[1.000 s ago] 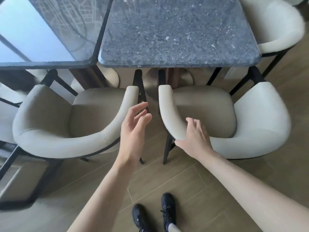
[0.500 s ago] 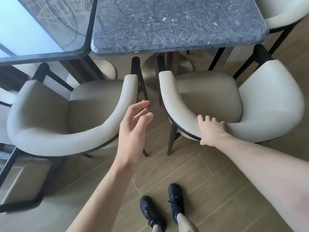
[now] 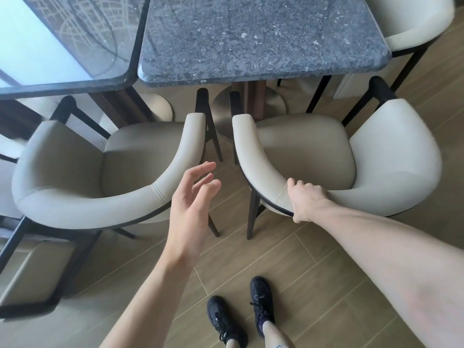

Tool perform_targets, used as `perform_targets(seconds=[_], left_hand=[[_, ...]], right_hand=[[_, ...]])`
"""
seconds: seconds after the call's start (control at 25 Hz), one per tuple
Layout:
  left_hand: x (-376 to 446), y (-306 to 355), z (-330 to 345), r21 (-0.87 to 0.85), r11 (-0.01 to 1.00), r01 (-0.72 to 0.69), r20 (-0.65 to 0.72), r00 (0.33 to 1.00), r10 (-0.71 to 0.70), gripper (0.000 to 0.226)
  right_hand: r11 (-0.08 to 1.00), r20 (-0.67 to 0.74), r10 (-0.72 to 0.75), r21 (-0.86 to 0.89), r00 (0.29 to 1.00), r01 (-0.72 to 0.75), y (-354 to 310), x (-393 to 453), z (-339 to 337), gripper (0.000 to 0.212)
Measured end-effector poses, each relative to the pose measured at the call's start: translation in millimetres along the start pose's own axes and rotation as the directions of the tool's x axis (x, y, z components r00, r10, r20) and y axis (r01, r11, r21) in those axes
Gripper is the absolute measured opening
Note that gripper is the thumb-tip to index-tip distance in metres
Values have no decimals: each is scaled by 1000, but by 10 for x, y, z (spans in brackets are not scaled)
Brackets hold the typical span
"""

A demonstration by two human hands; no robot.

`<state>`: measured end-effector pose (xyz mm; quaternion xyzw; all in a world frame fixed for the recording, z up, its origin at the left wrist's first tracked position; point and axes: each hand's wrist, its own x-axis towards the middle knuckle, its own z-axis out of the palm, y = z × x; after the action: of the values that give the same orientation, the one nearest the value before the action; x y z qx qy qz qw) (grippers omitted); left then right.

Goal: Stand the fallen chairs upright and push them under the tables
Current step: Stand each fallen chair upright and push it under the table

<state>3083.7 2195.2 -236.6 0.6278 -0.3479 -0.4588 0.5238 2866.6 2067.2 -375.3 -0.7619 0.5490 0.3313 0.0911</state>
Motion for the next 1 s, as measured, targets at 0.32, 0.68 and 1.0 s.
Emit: perform_targets(seconds=[0.32,0.68,1.0], left_hand=[[-124,189,-109,-6,999,-43,-51,998,43,38],[-34,672,-391,-7,985,-173,-175,970,169,39],[-390,1031,-874,-5,962,-273,-341,905,255,43]], right_hand=[[991,69,109,64,992,-113,-202,-111,-119,86],[430,-421,-93,801,902,418,-743,-812,-1483,36],[-142,-708,-136,706,693,694,-1039,-1808,-2164,28]])
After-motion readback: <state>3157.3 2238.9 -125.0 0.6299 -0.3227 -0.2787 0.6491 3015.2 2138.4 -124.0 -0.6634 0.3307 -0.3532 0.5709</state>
